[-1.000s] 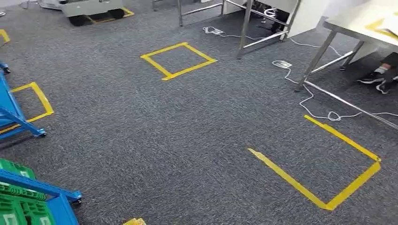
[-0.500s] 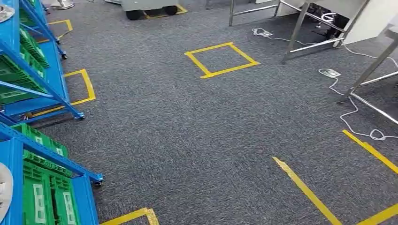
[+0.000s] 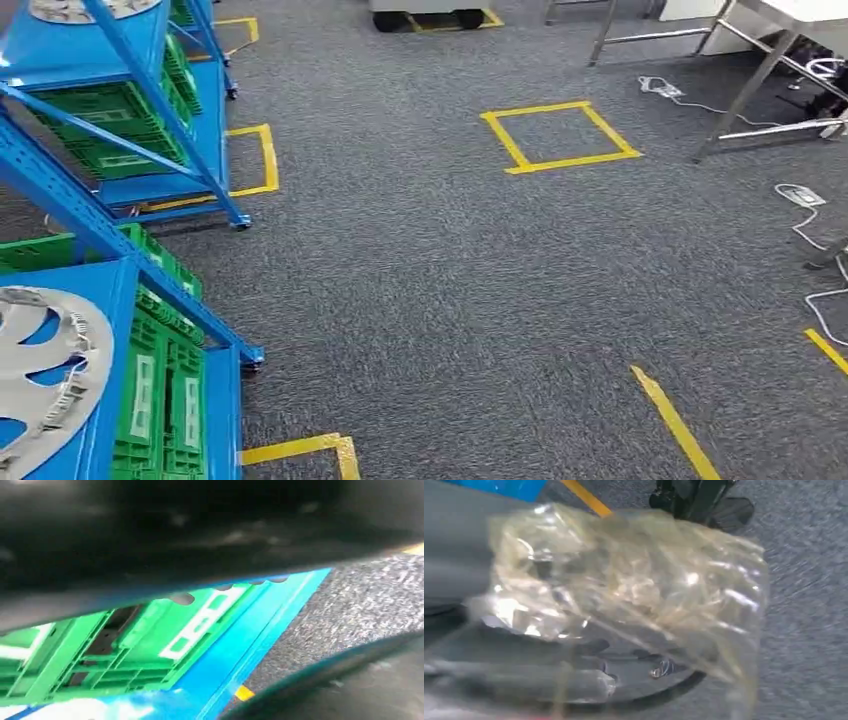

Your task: Take the parts from the cabinet and place them on the table.

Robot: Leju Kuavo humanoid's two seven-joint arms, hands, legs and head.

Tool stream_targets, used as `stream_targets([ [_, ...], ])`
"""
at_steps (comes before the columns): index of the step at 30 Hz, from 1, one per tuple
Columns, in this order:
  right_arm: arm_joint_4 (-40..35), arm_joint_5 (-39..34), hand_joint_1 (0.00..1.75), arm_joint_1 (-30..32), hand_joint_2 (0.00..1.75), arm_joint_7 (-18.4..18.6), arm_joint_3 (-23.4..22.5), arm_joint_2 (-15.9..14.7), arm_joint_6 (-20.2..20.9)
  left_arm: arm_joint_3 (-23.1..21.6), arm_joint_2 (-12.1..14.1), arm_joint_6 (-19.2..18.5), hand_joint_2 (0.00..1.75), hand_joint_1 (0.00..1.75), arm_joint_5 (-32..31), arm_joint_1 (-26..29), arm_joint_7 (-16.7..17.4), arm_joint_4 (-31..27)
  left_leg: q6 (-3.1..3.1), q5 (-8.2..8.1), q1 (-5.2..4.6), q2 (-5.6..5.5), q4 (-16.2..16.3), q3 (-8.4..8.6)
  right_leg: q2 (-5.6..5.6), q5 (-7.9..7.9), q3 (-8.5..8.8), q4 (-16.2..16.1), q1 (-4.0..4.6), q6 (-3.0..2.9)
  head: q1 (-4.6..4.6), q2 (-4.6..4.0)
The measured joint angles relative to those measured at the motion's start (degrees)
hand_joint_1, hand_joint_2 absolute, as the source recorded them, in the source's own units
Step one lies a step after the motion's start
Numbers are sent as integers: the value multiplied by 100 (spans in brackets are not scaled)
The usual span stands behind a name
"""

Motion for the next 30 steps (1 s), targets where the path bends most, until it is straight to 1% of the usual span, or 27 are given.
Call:
stream_targets([
  [1, 9, 31, 0, -5, 0, -15, -15, 0, 7, -15, -4, -15, 0, 0, 26, 0, 0, -15, -32, -22, 8, -87, 14, 14, 188, 301, 222, -563, -22, -5, 4, 0],
  [2, 37, 76, 0, -20, 0, -26, -44, 0, 30, -24, -4, -35, 0, 0, 59, -3, 0, -24, -65, -43, -14, -146, 38, -15, 494, 227, 293, -729, -39, -3, 0, 0],
  [3, 61, 120, 0, -32, 0, -42, -75, 0, 46, -31, -2, -59, 0, 0, 72, -7, 2, -51, -96, -53, -12, -226, 88, -42, 483, 215, 315, -825, -55, -13, -9, 0],
  [4, 85, 169, 0, -47, 0, -48, -103, 0, 61, -40, -4, -63, 0, 0, 103, 14, 9, -72, -127, -39, 6, -283, 64, -80, 426, 206, 350, -806, -32, -28, 2, 0],
  [6, 92, 221, 0, -89, 0, -81, -147, -2, 83, -59, 0, -66, 0, 0, 120, 58, 17, -88, -200, -12, 39, -409, 58, -107, 311, 228, 366, -807, -6, -103, 2, 0],
  [7, 94, 234, 0, -108, 0, -94, -157, -2, 98, -64, 4, -70, 0, 0, 136, 67, 17, -98, -210, -62, 48, -297, 111, -109, 218, 254, 392, -853, -36, -149, 0, 2],
  [8, 100, 251, 0, -117, 0, -107, -179, -2, 103, -77, 4, -74, 0, 0, 136, 68, 20, -103, -233, -186, 15, 68, 287, -189, 158, 250, 410, -867, -24, -163, -36, 0],
  [9, 116, 269, 0, -116, 0, -118, -195, 0, 107, -88, 9, -74, 0, 0, 136, 60, 22, -118, -262, -411, 15, 272, 671, -383, 52, 234, 419, -867, -8, -196, -72, 0],
  [11, 155, 291, 0, -113, 0, -120, -241, 0, 105, -120, 11, -77, 0, 0, 153, 57, 28, -140, -289, -816, 27, 379, 1615, -851, -167, 200, 420, -866, 18, -235, -61, 0],
  [12, 162, 295, 0, -117, 0, -120, -256, 0, 105, -127, 11, -79, 0, 0, 155, 66, 28, -142, -296, -868, 29, 391, 1895, -993, -259, 182, 385, -865, 27, -240, -59, 0],
  [13, 173, 297, 0, -130, 0, -120, -278, 0, 105, -129, 13, -79, 0, 0, 160, 82, 33, -144, -292, -767, 30, 396, 1877, -989, -351, 158, 406, -866, 34, -241, -57, 0],
  [14, 181, 300, 0, -144, 0, -120, -284, 0, 105, -129, 15, -79, 0, 0, 162, 94, 35, -147, -277, -564, 29, 409, 1610, -856, -434, 131, 428, -866, 44, -243, -61, 0],
  [15, 188, 302, 0, -159, 0, -120, -291, 0, 105, -131, 20, -79, 0, 0, 162, 100, 35, -149, -248, -310, 23, 457, 1130, -606, -507, 113, 459, -866, 50, -239, -59, 0],
  [16, 195, 302, 0, -171, 0, -120, -297, 0, 105, -136, 22, -79, 0, 0, 162, 102, 35, -157, -206, -90, 3, 607, 606, -323, -569, 92, 496, -867, 55, -227, -57, 0],
  [17, 199, 304, 0, -174, 0, -123, -300, 0, 105, -140, 26, -79, 0, 0, 162, 98, 35, -169, -154, -29, -40, 917, 218, -107, -625, 68, 529, -868, 59, -206, -61, 0],
  [18, 210, 304, 0, -178, 0, -129, -306, 0, 105, -147, 28, -79, 0, 0, 160, 85, 35, -184, -106, -60, -74, 913, 167, -99, -688, 22, 544, -847, 98, -156, -57, 0],
  [20, 225, 306, 0, -208, 0, -127, -319, 0, 105, -158, 28, -77, 0, 0, 162, 109, 35, -195, -73, -62, -90, 781, 176, -133, -803, 10, 577, -864, 90, -121, -48, 0],
  [21, 227, 306, 0, -230, 0, -127, -317, 0, 105, -157, 35, -77, 0, 0, 162, 134, 35, -195, -42, -54, -100, 716, 161, -138, -857, 19, 684, -889, 85, -98, -55, 0],
  [22, 227, 308, 0, -261, 0, -129, -317, 0, 105, -157, 33, -77, 0, 0, 162, 138, 37, -197, 16, -5, -57, 640, 73, -70, -894, -20, 696, -892, 86, -60, -63, 2],
  [23, 234, 311, 0, -246, 0, -129, -321, 0, 105, -160, 30, -77, 0, 0, 162, 146, 37, -201, 45, 19, -42, 603, 34, -52, -593, -122, 643, -786, 67, -37, -27, 0],
  [24, 236, 310, 0, -248, 0, -133, -319, 0, 105, -162, 30, -77, 0, 0, 162, 130, 37, -210, 73, 28, -32, 530, 32, -63, -299, -308, 484, -455, 50, -30, 2, 0],
  [25, 240, 313, 0, -246, 0, -133, -324, 0, 105, -166, 26, -77, 0, 0, 162, 109, 37, -212, 89, 21, -31, 454, 32, -75, -148, -518, 240, 34, 41, -14, 4, 0],
  [26, 245, 319, 0, -238, 0, -127, -341, -2, 105, -166, 22, -77, 0, 0, 164, 104, 37, -214, 98, 15, -33, 378, 32, -75, -86, -703, -25, 534, 39, -5, 0, 0],
  [27, 254, 337, 0, -228, 0, -131, -365, 0, 105, -166, 24, -79, 0, 0, 168, 110, 37, -214, 100, 13, -34, 292, 35, -71, -69, -776, -241, 885, 39, 8, 2, 0],
  [28, 267, 367, 0, -227, 0, -138, -374, 0, 105, -166, 24, -81, 0, 0, 175, 120, 37, -214, 94, 9, -33, 206, 38, -56, -68, -678, -327, 932, 37, 18, 0, 0],
  [29, 275, 398, 0, -228, 0, -146, -378, 0, 105, -168, 24, -83, 0, 0, 188, 121, 37, -214, 83, 1, -30, 122, 41, -39, -67, -457, -283, 730, 30, 23, -2, 0],
  [30, 280, 409, 0, -235, 0, -153, -380, -2, 107, -173, 24, -90, 0, 0, 203, 120, 37, -214, 65, -11, -22, 32, 44, -15, -49, -159, -131, 327, 16, 30, 2, 0],
])
